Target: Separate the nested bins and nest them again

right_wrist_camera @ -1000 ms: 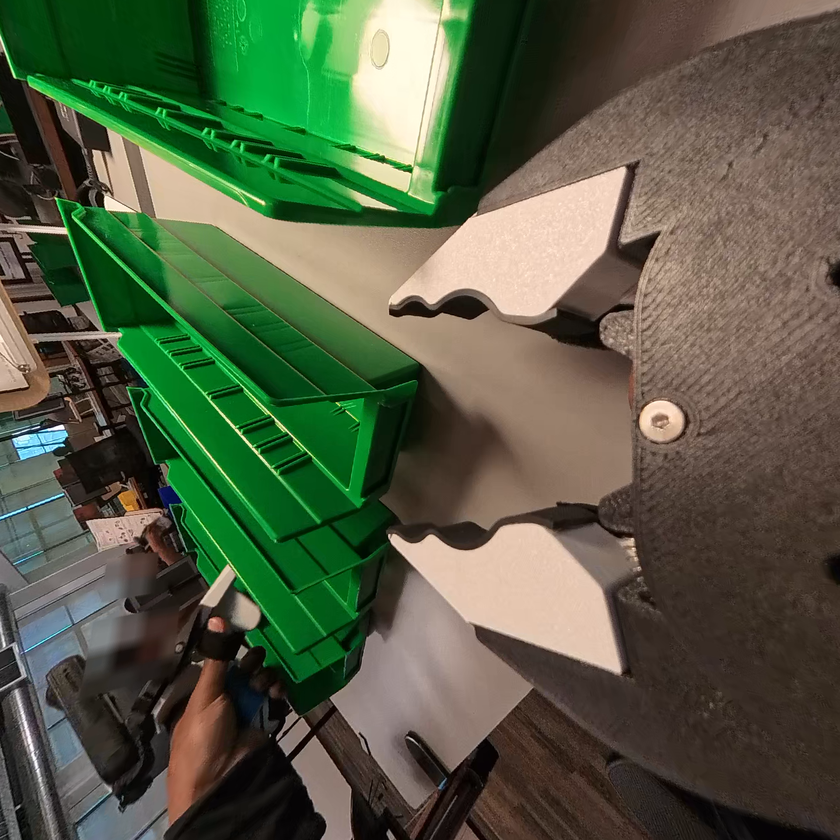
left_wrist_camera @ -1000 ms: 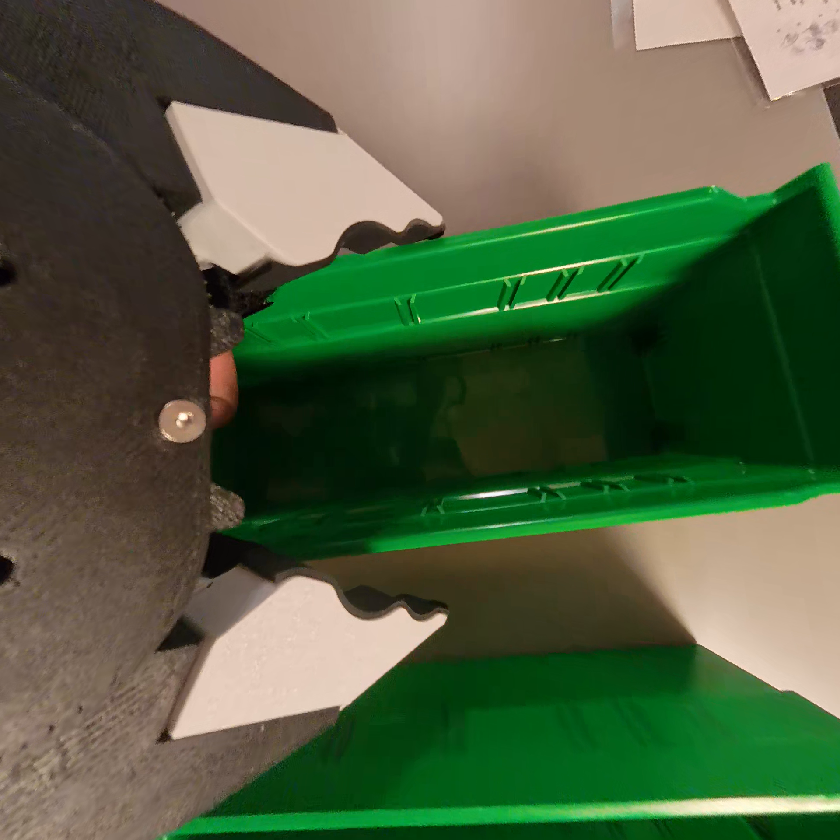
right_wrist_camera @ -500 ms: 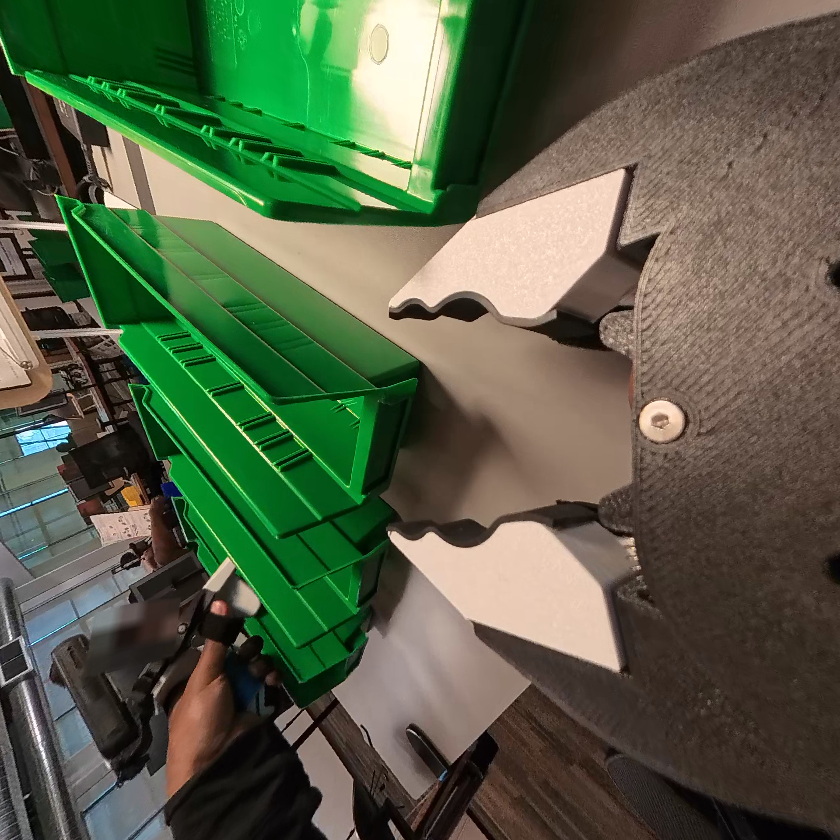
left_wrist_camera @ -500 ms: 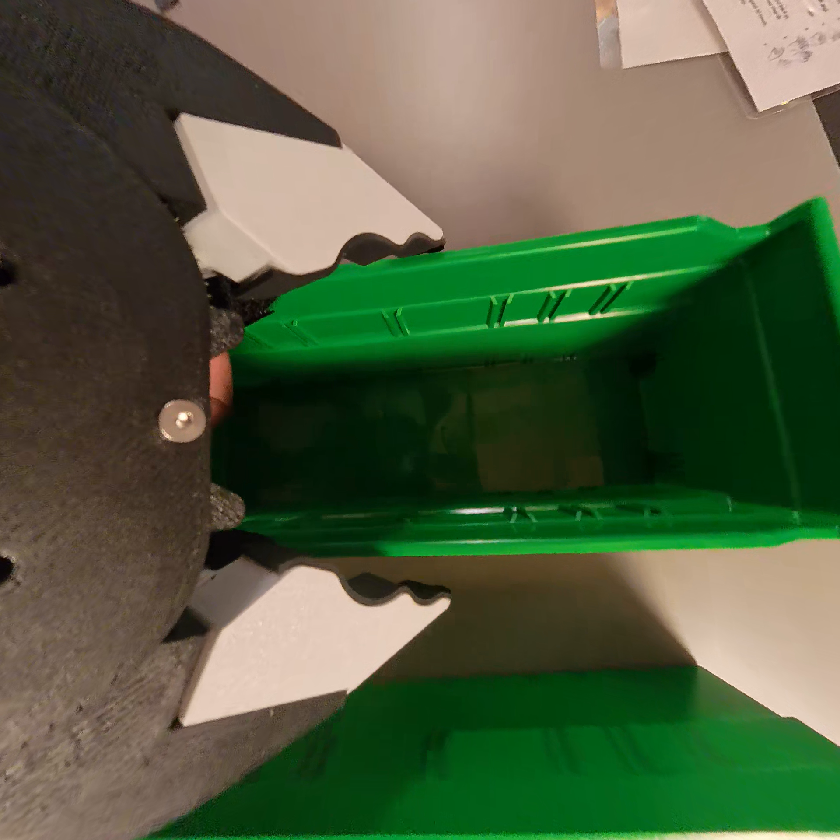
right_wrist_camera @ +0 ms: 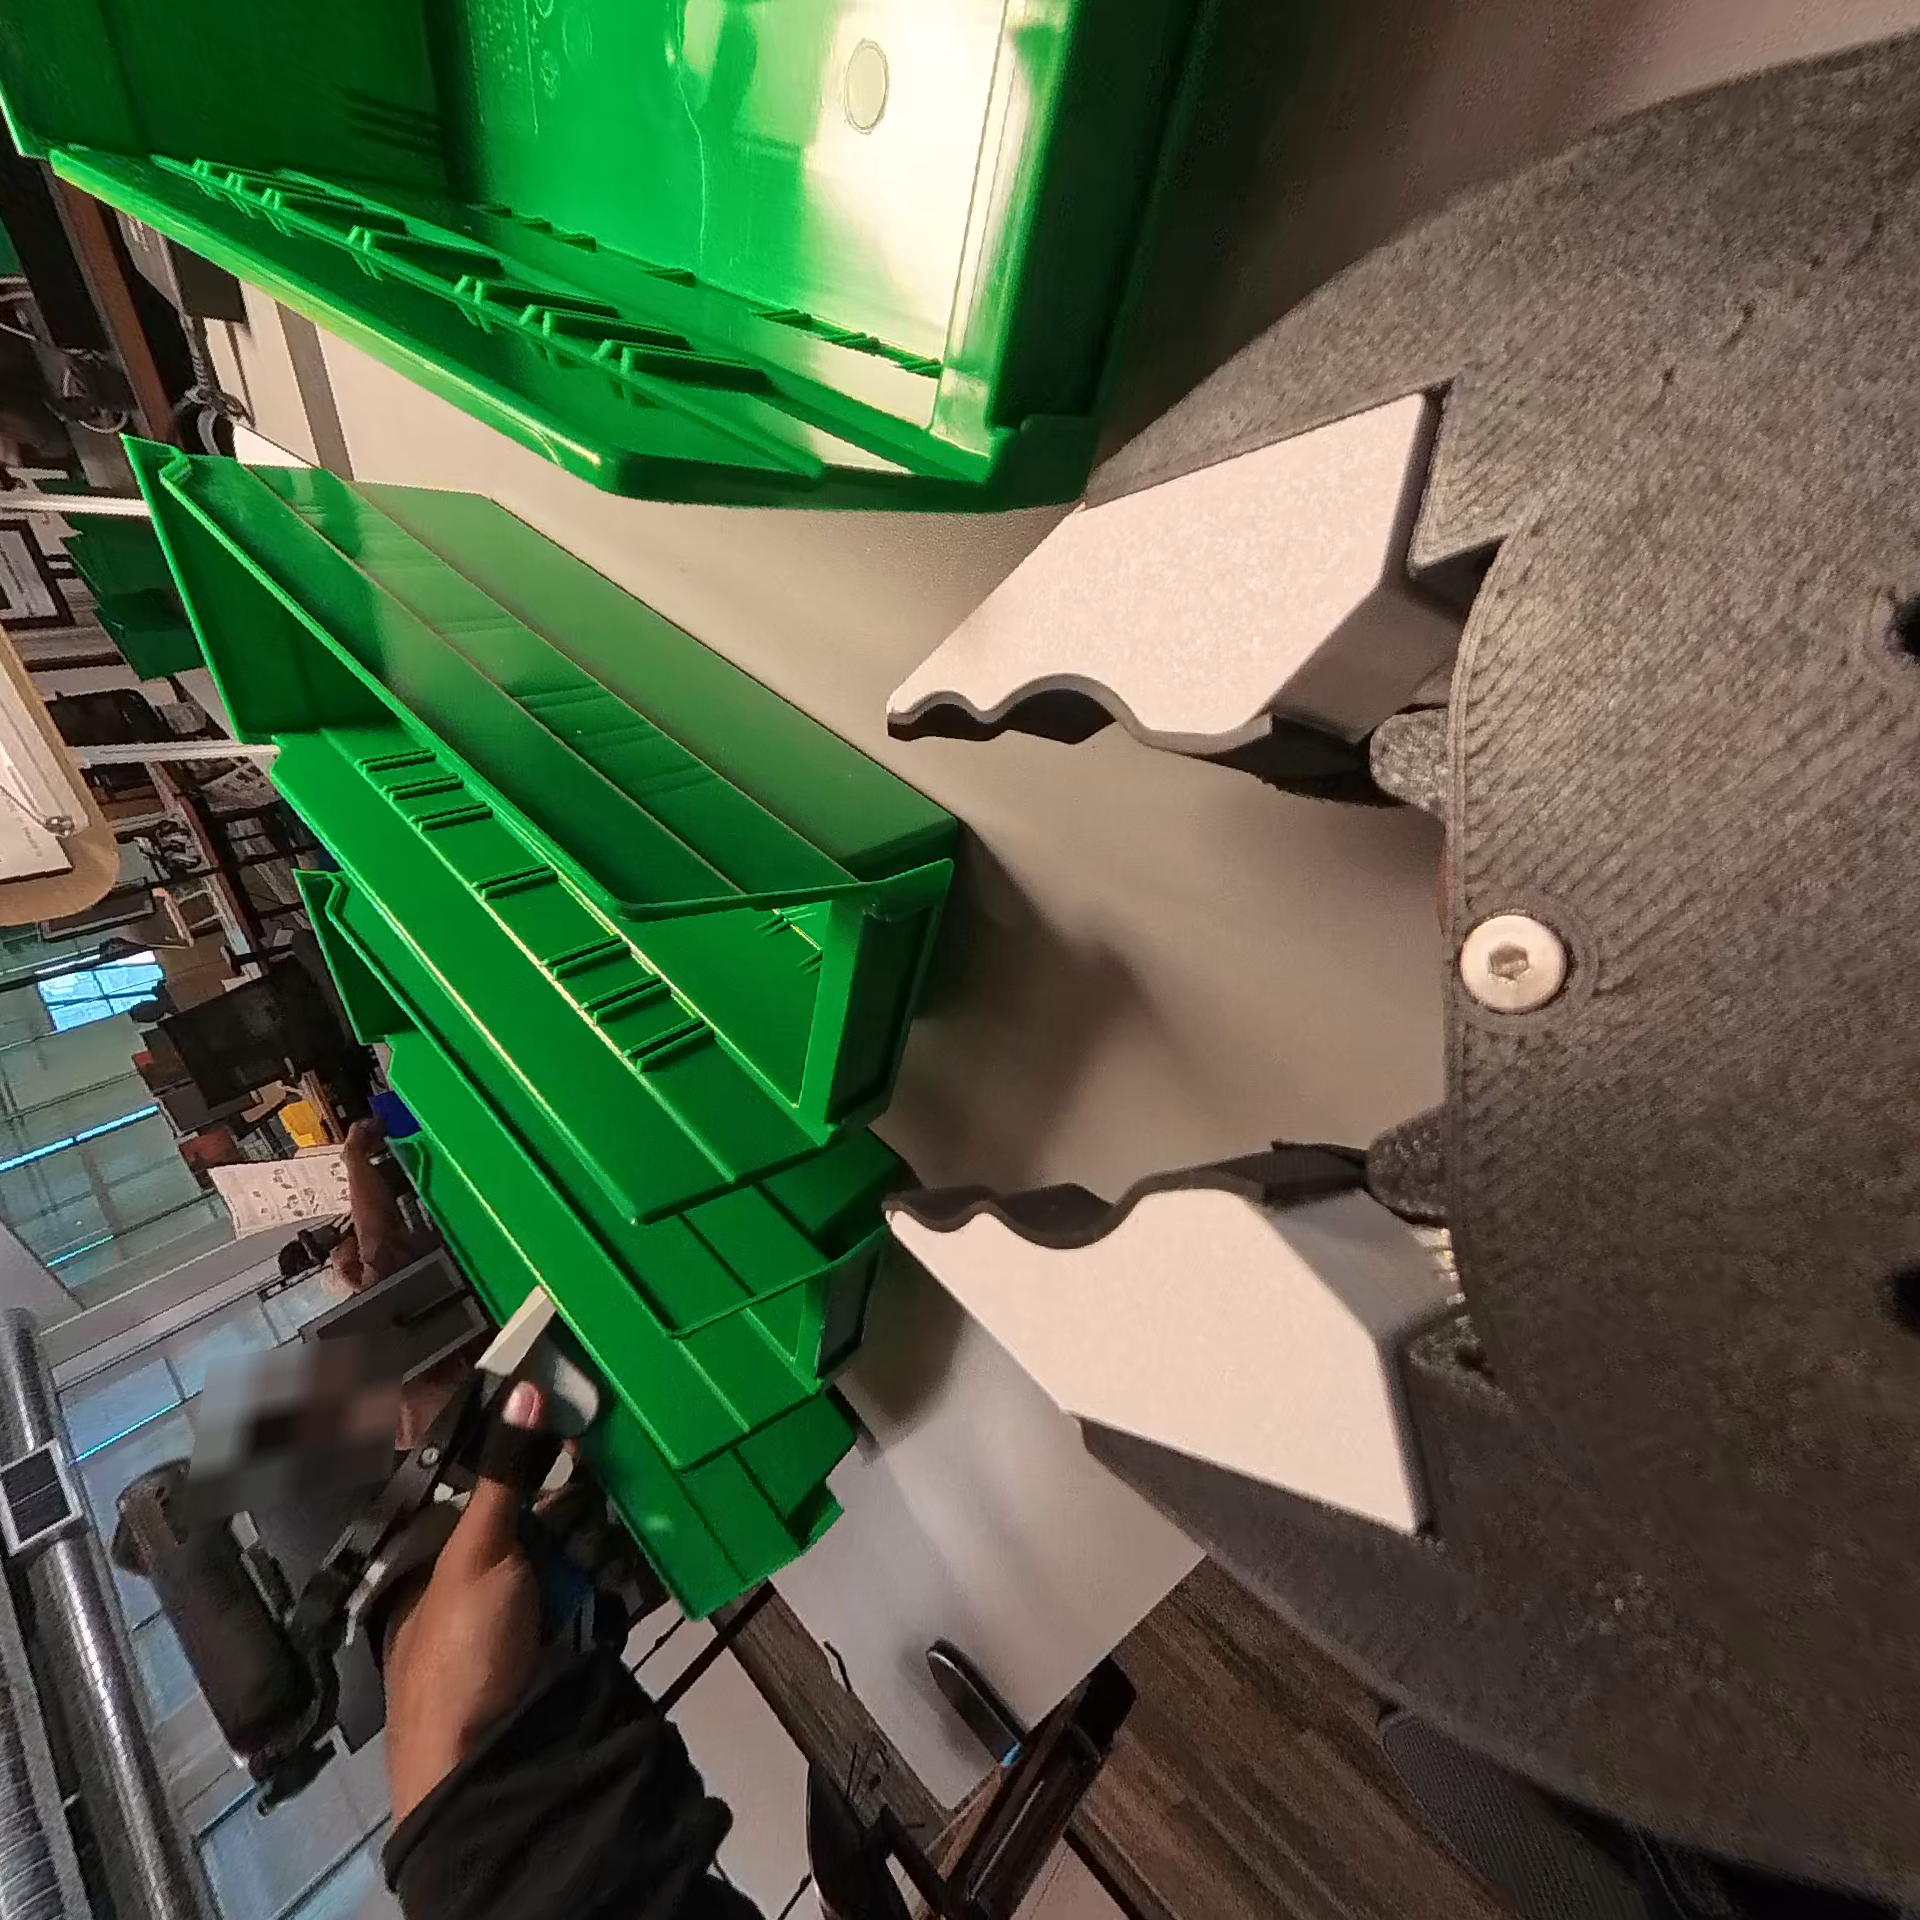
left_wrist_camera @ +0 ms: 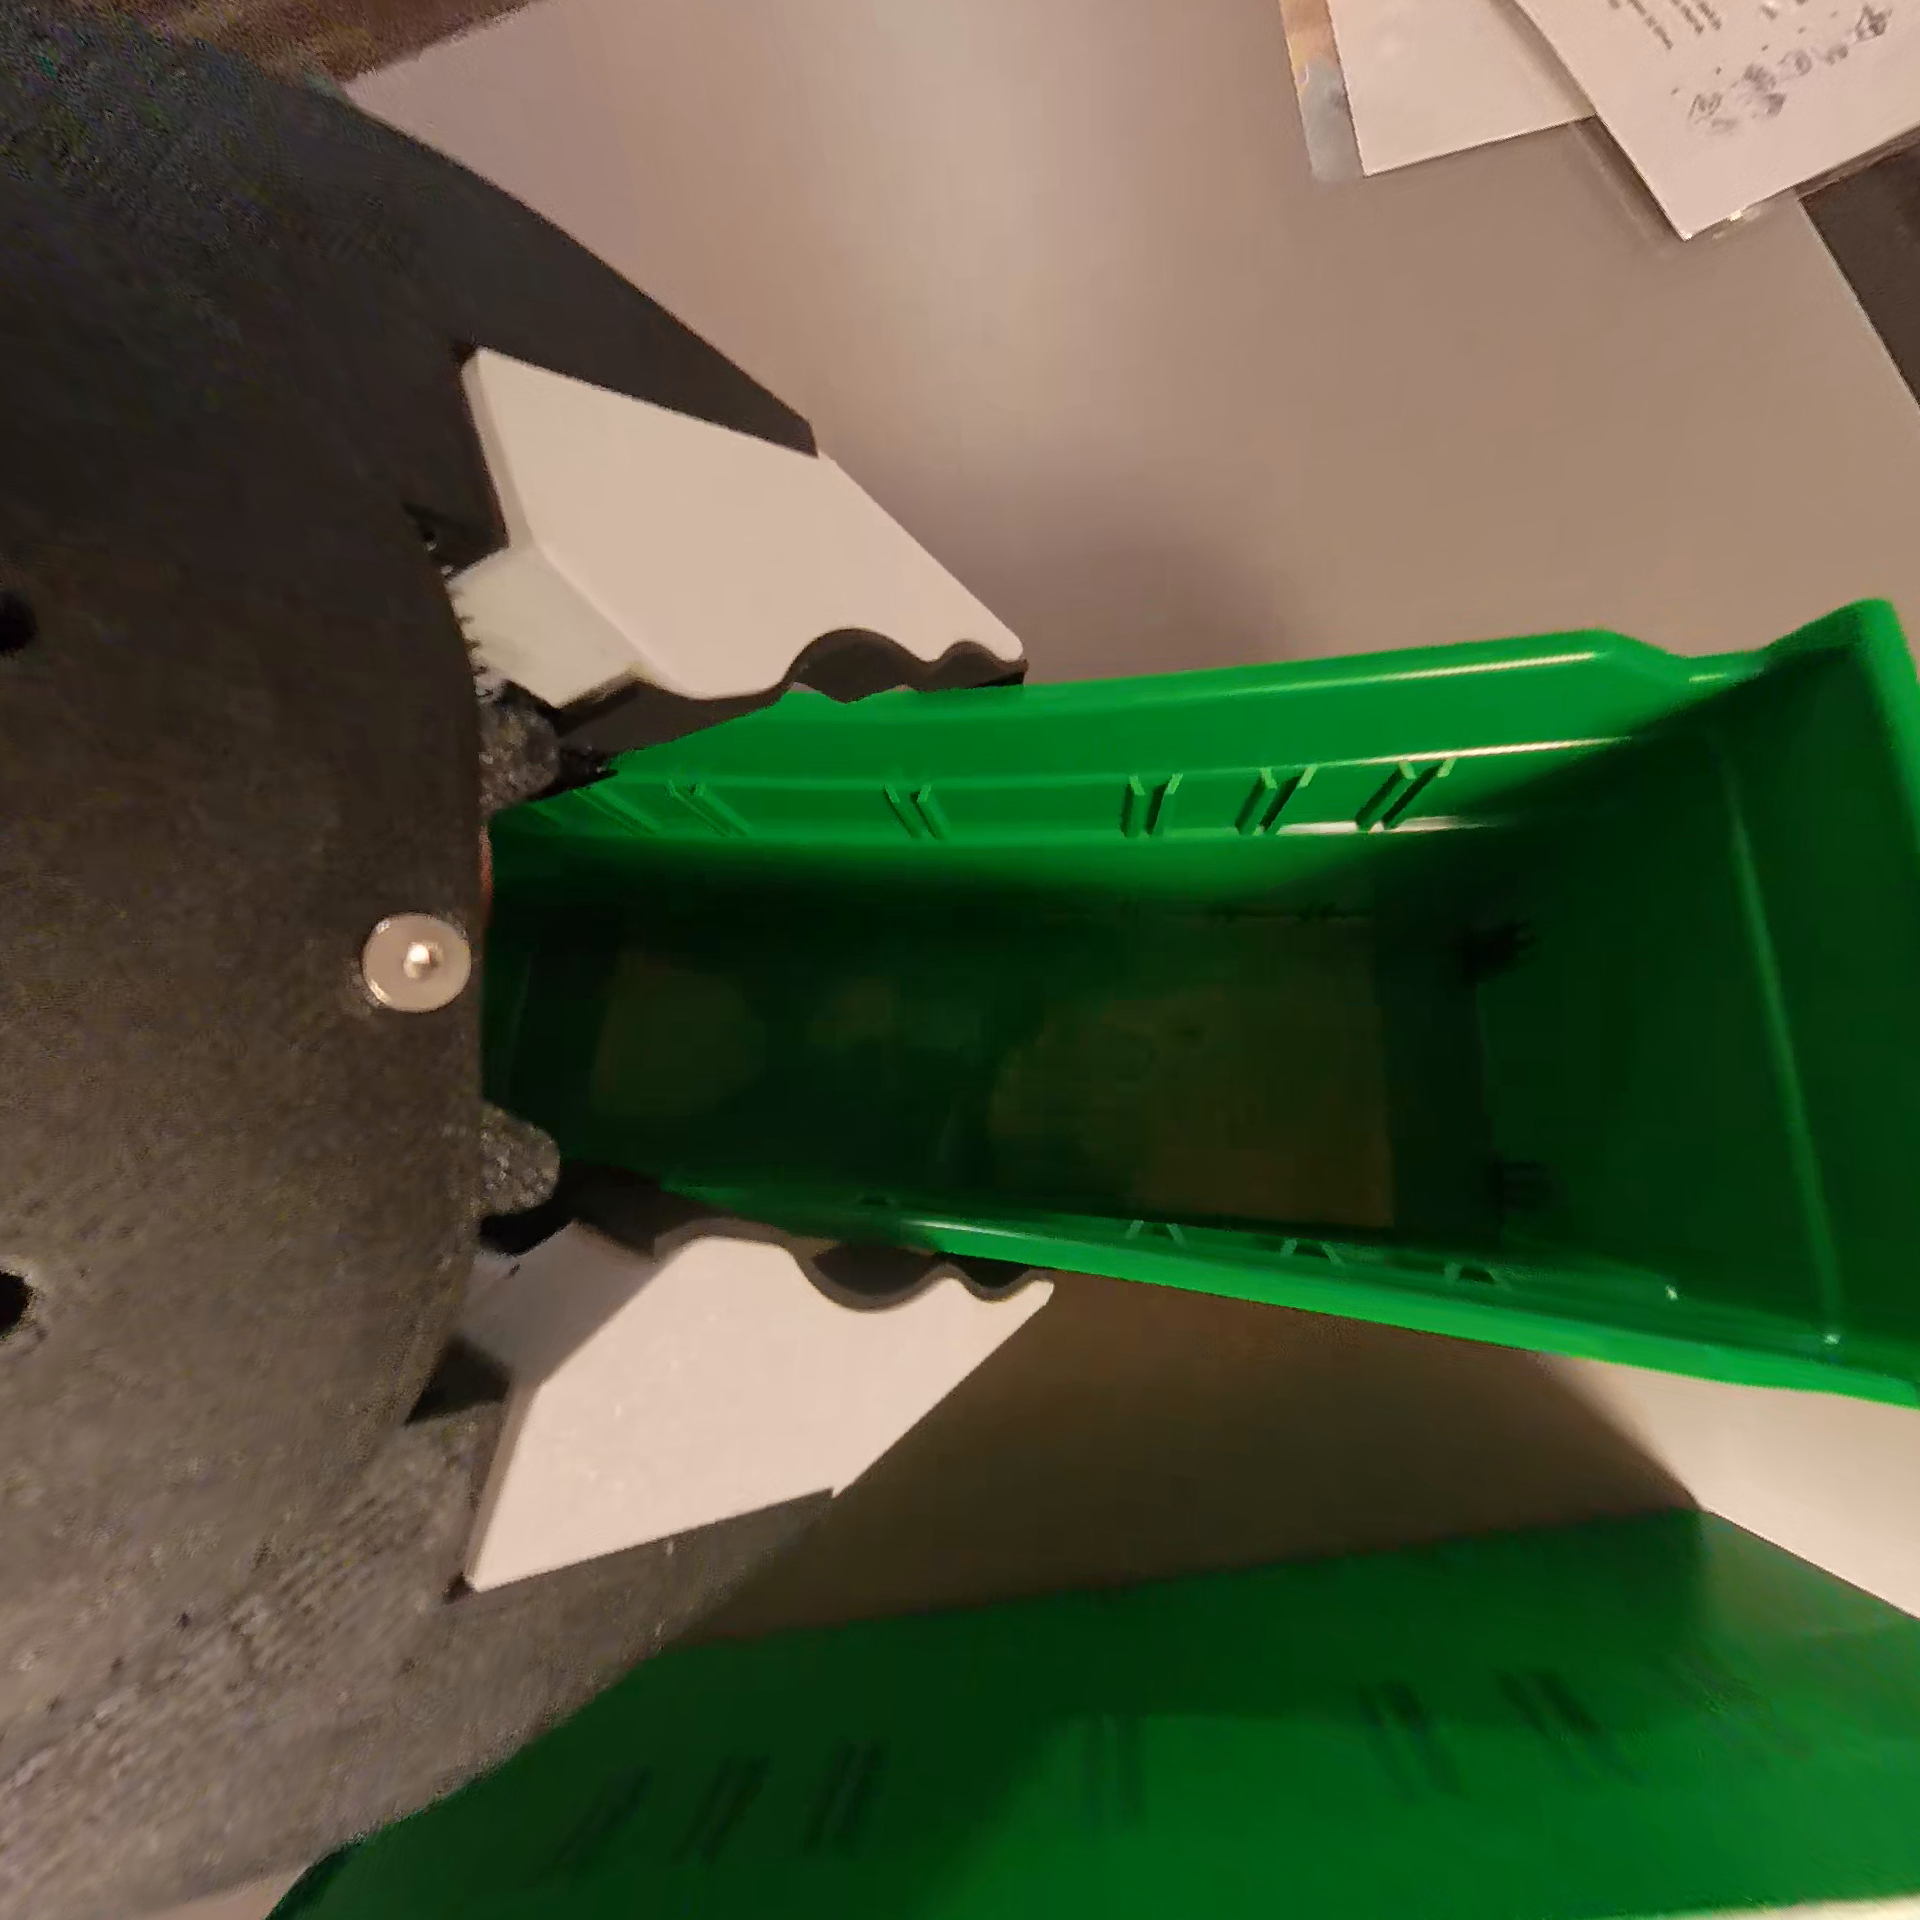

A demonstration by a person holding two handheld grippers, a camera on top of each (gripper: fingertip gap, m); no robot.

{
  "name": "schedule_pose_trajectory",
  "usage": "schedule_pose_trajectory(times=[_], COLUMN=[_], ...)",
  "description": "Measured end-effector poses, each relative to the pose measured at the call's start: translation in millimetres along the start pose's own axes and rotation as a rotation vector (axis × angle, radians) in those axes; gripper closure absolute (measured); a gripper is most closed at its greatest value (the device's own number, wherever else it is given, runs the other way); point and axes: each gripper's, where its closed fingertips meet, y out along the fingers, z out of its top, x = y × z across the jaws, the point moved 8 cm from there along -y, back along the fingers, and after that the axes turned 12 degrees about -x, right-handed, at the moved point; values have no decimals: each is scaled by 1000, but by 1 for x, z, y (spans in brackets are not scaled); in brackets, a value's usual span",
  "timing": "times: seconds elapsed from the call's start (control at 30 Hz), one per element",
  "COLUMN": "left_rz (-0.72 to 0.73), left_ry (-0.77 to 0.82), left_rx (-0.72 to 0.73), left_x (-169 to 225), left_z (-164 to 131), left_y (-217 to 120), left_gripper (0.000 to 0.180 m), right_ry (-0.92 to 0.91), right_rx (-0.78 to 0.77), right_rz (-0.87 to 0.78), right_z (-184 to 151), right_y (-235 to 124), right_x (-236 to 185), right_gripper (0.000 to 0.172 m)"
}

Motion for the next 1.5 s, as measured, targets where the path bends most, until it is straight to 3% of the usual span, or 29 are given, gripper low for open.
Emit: schedule_pose_trajectory(times=[0.03,0.43,0.87,1.1,1.5], left_rz=[-25,-129,-222,-504,-317], left_ry=[-3,-1,-15,-113,-275], left_rx=[16,64,261,214,185], left_x=[1,10,49,110,134], left_z=[0,-10,10,24,39], left_y=[-1,-21,-160,-147,-95], left_gripper=[74,77,78,78,69], right_ry=[0,5,20,33,60], right_rx=[0,0,-1,4,5], right_rz=[0,12,32,51,94], right_z=[0,0,0,0,0], right_y=[0,-1,-1,-2,-4], right_x=[0,0,1,2,4], right_gripper=[84,85,86,86,86])
